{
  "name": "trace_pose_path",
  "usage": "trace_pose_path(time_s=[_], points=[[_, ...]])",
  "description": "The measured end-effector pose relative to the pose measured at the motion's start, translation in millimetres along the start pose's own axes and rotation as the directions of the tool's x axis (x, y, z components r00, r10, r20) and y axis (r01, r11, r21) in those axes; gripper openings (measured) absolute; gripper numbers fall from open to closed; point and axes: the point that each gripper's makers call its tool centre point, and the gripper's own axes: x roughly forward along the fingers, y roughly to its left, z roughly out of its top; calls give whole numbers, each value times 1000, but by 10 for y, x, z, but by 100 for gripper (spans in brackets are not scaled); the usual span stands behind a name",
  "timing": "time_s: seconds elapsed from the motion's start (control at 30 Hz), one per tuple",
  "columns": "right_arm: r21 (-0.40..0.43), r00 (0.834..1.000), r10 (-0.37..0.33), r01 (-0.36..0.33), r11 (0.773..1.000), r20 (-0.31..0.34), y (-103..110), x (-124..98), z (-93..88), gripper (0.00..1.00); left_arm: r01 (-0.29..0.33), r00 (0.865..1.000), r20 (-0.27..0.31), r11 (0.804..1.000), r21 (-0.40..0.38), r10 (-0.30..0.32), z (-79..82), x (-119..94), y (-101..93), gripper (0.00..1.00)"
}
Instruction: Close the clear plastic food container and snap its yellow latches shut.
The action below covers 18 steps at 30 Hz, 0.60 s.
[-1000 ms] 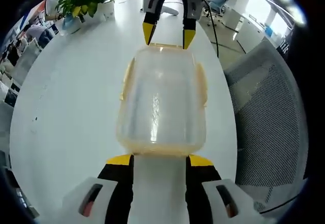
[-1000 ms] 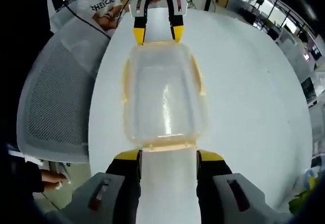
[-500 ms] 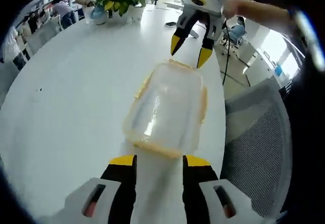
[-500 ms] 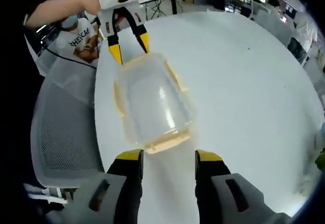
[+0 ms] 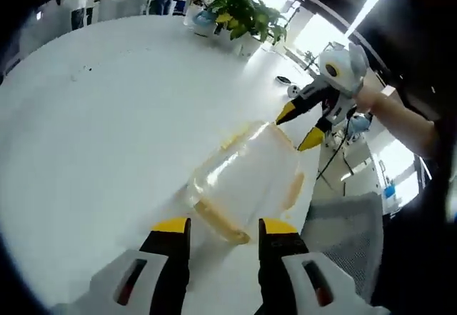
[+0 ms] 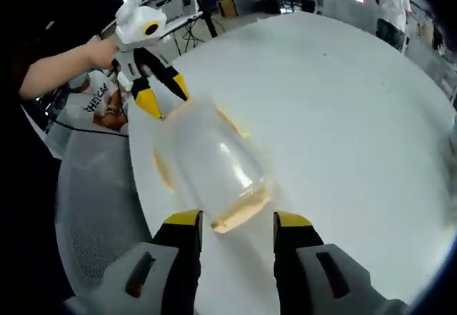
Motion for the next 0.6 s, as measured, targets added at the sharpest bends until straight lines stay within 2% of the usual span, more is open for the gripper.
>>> trace_pose_path(time_s=[0.07,0.3,0.53,0.6], points=[[26,1000,2,-2,1000,10,-7,3,0,33,2,1000,7,998,-58,-1,-8,3,23,32],[70,999,23,-24,997,23,40,38,-4,32,25,1000,12,989,-144,-24,-70,76,-36,31],[84,999,39,-39,996,10,83,76,-34,26,-9,1000,-30,982,-188,3,-165,153,-40,27],[87,999,40,-41,995,11,82,78,-35,25,1,1000,-18,983,-185,-5,-156,159,-59,25]])
